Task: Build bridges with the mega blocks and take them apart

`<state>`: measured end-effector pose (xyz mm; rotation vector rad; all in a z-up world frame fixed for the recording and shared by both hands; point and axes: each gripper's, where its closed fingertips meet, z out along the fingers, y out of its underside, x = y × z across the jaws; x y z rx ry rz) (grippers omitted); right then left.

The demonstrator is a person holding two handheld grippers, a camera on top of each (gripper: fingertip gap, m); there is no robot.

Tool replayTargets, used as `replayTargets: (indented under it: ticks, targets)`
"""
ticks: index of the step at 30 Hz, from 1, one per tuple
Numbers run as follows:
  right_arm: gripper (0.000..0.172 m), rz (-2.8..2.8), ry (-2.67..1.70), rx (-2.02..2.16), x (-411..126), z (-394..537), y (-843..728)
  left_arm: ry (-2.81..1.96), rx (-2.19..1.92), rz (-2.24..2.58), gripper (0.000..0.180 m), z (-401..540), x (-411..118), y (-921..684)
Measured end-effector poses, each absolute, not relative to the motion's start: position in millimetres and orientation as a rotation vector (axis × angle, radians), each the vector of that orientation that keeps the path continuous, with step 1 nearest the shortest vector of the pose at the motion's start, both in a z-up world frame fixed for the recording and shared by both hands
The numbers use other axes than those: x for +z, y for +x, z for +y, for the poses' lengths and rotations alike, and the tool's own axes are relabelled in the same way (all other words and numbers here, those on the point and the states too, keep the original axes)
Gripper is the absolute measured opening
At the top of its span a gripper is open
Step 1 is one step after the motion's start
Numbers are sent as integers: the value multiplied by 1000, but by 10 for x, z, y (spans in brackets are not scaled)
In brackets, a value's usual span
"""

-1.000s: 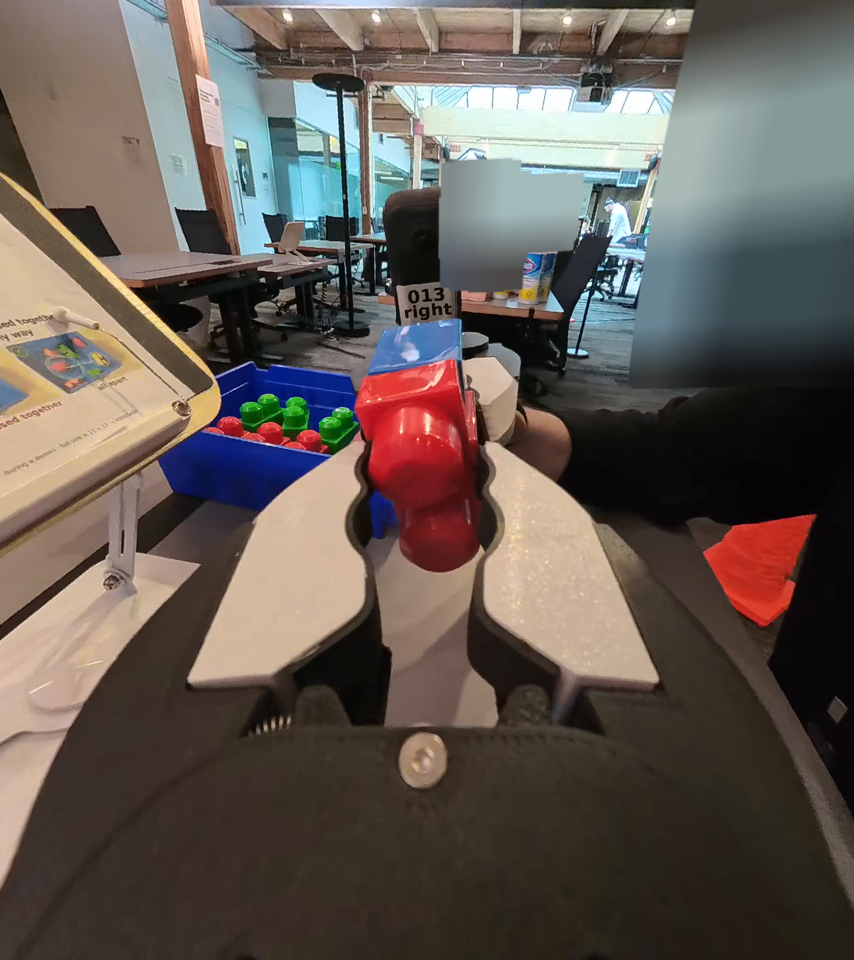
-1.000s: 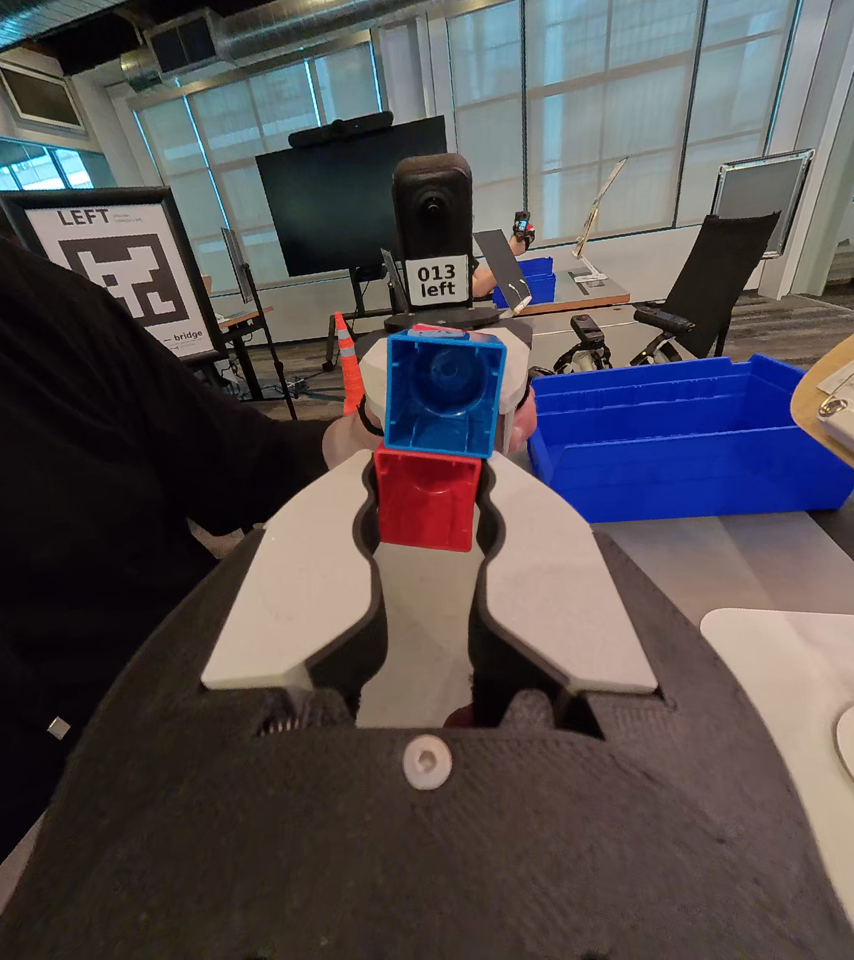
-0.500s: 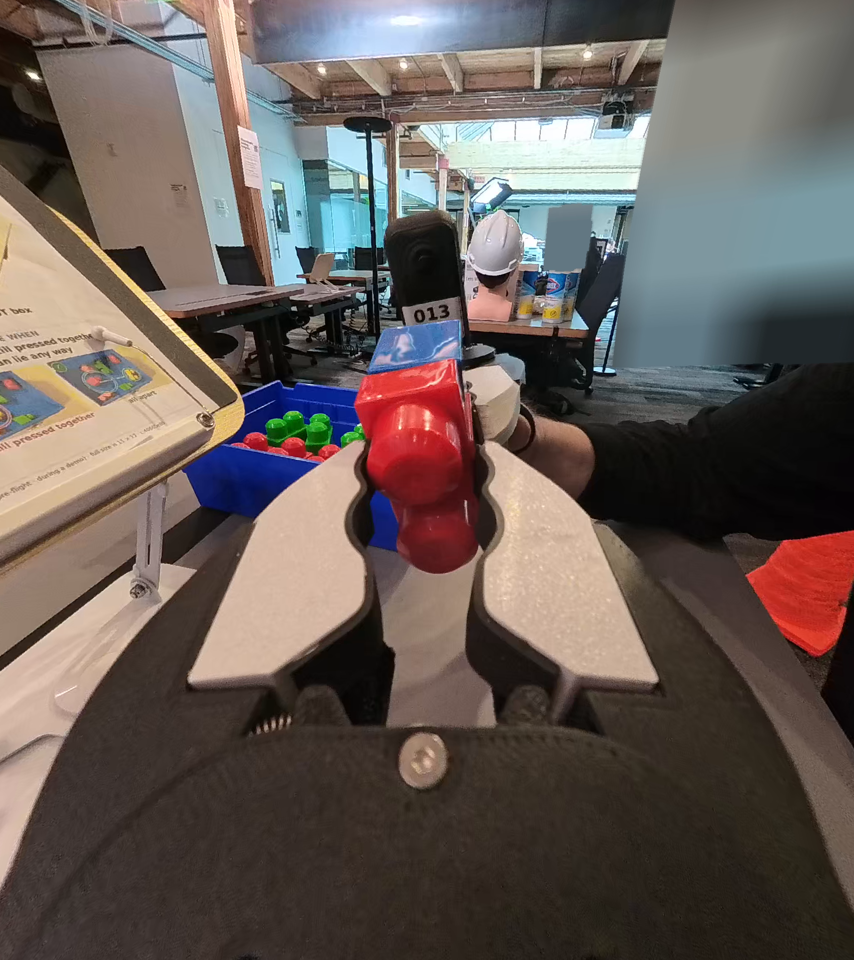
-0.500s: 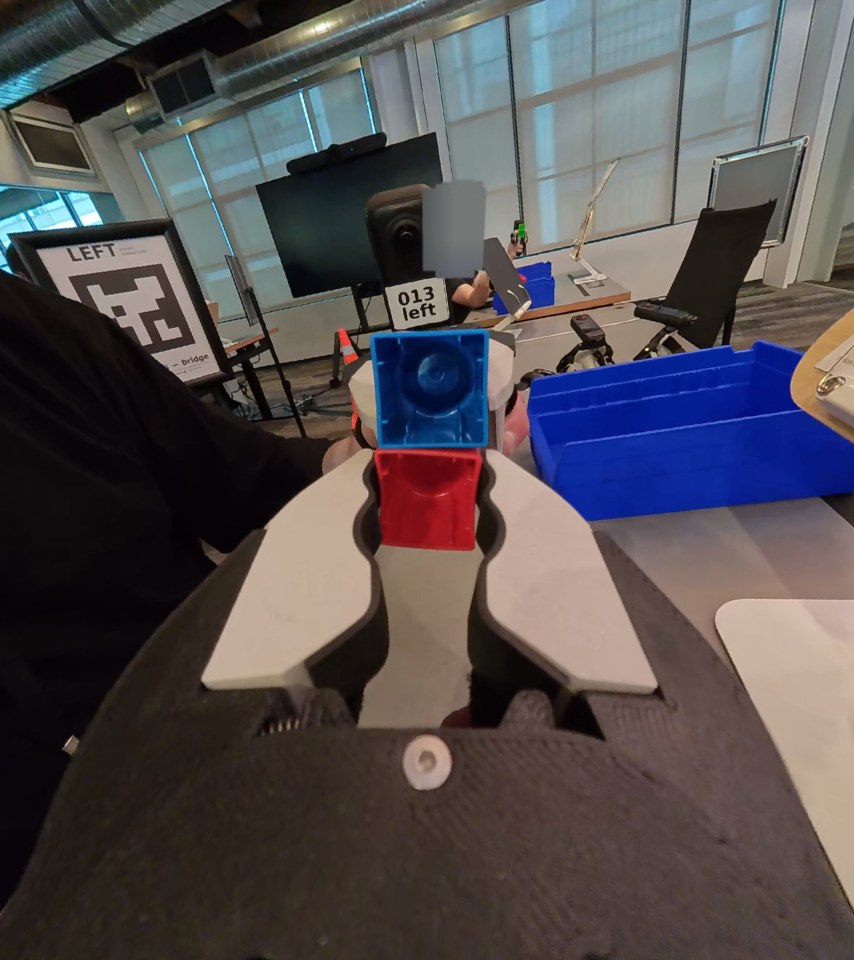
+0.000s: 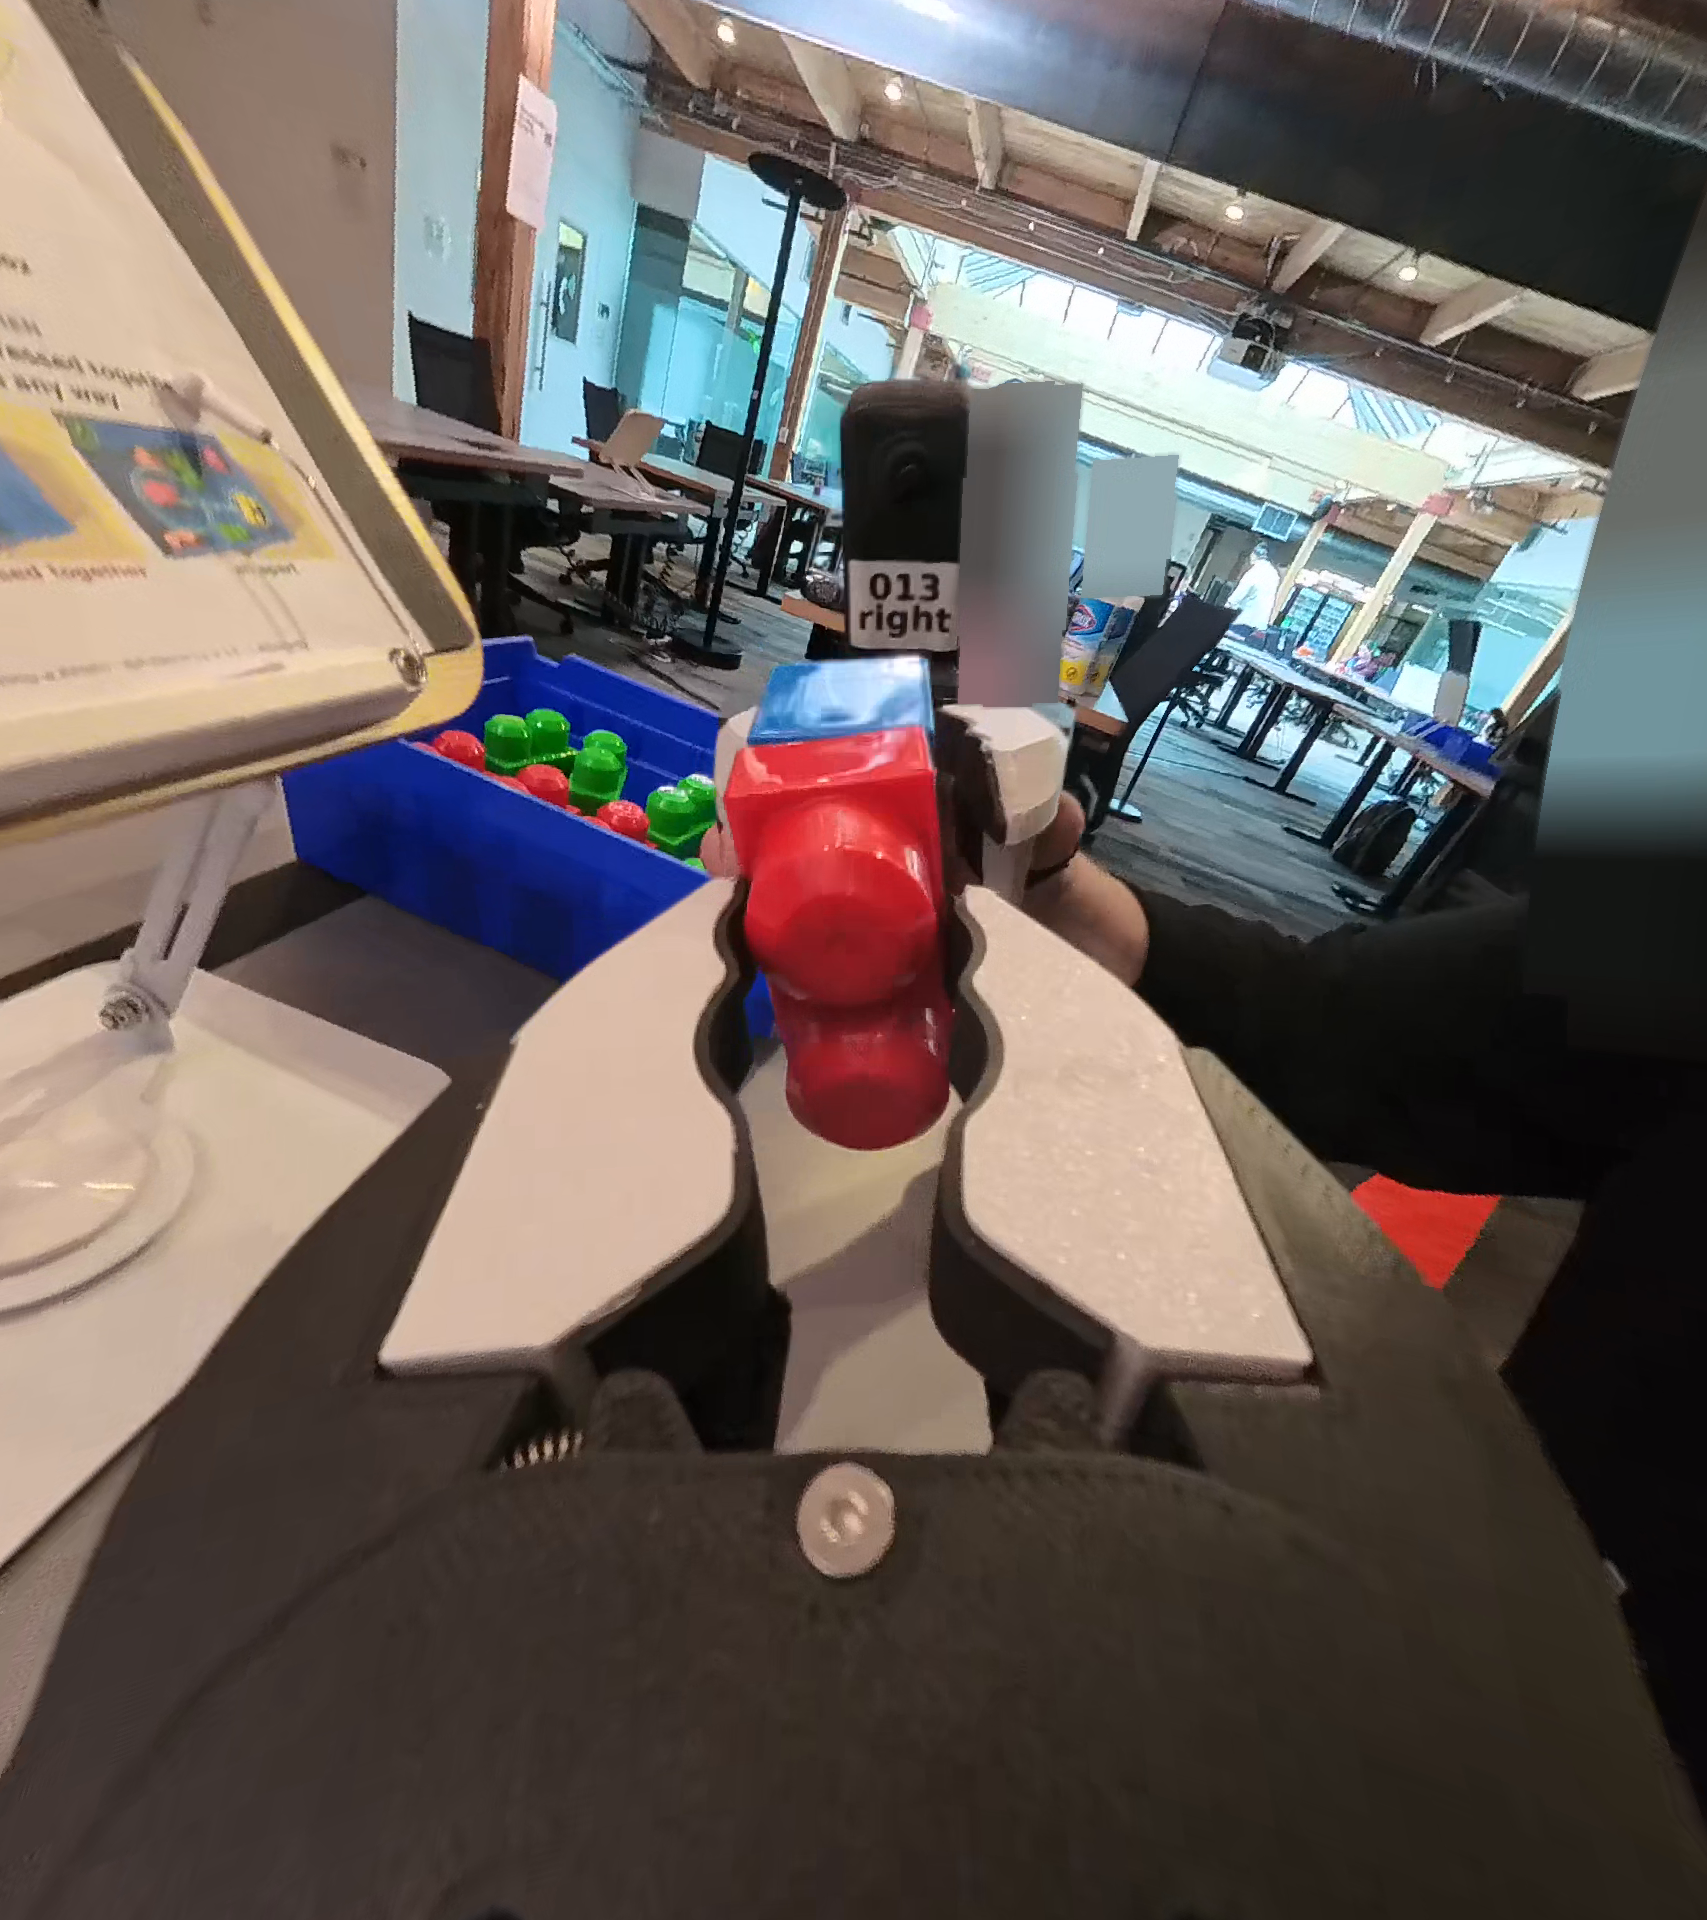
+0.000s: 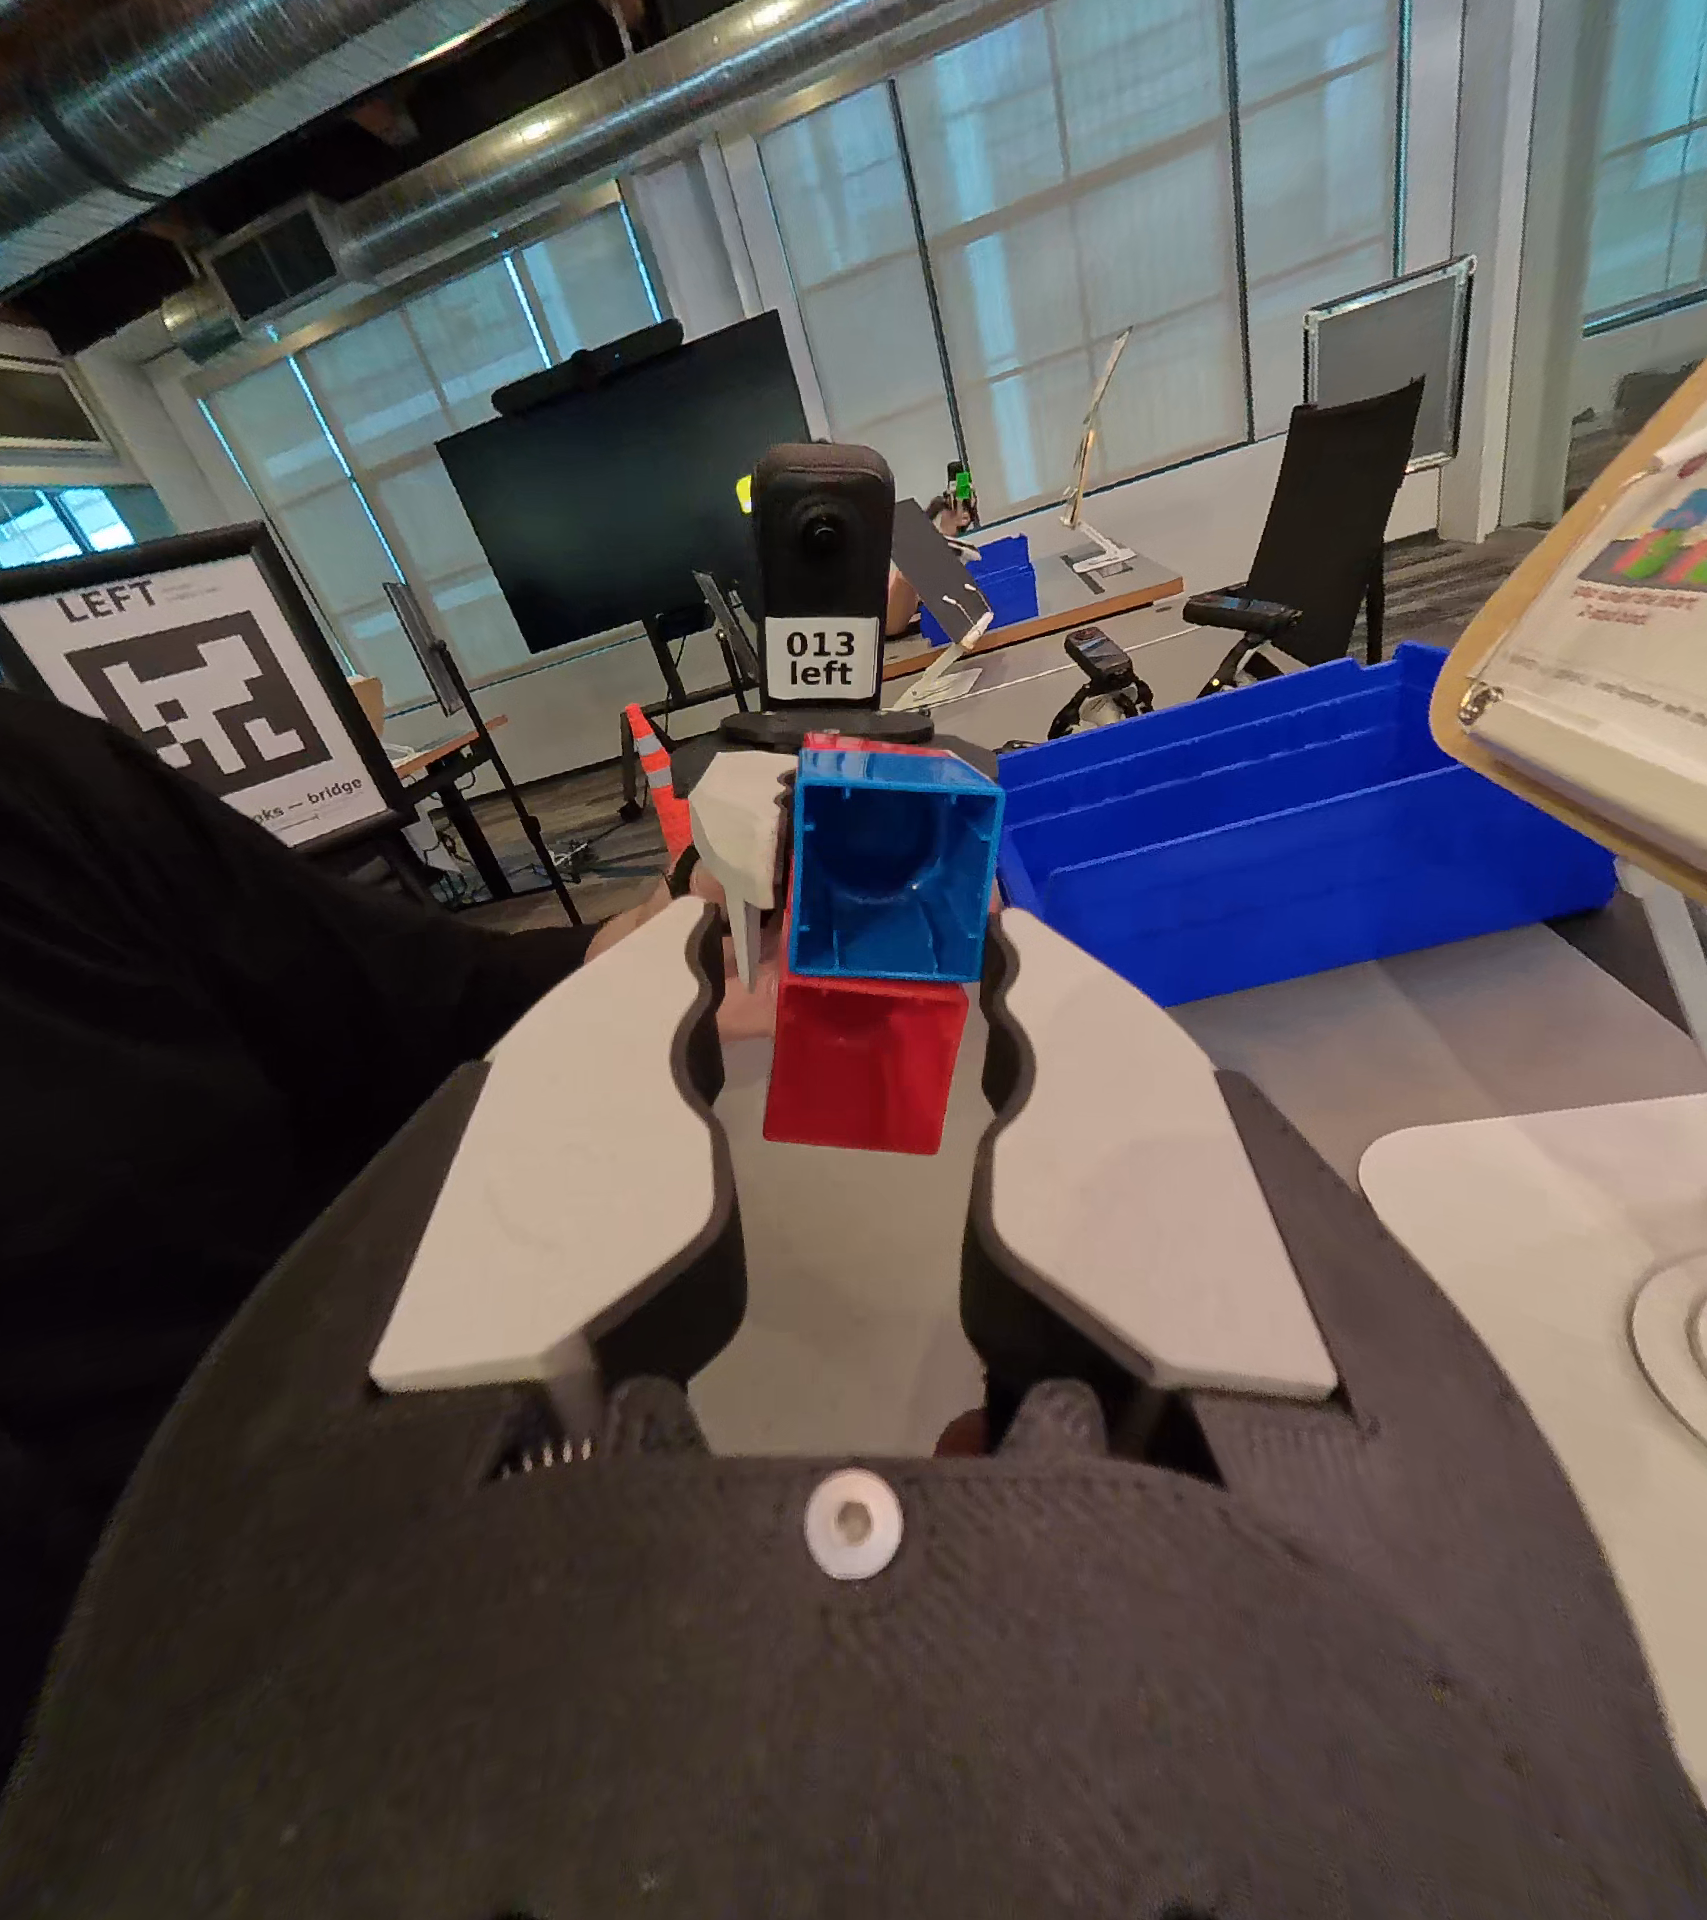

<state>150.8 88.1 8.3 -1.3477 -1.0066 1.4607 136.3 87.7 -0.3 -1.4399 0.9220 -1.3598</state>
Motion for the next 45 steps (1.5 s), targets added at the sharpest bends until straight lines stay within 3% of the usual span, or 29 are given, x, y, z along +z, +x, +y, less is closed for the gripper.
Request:
replayTargets:
  ticks: [6, 33, 38, 45]
  targets:
    - [36, -964, -1415, 1505, -14, 980, 1541, -1489, -1389, 901, 34, 900, -75, 1425]
    - [36, -942, -1420, 1471, -20, 1018, 1530, -1447, -1414, 863, 34, 959, -70, 1431]
    - [47, -987, -1434, 1472, -58, 1018, 1574, -1425, -1495, 789, 34, 1005, -3, 1368]
    - [35, -1052, -1447, 1457, -114, 928, 1492, -1395, -1469, 827, 33, 957, 43, 1371]
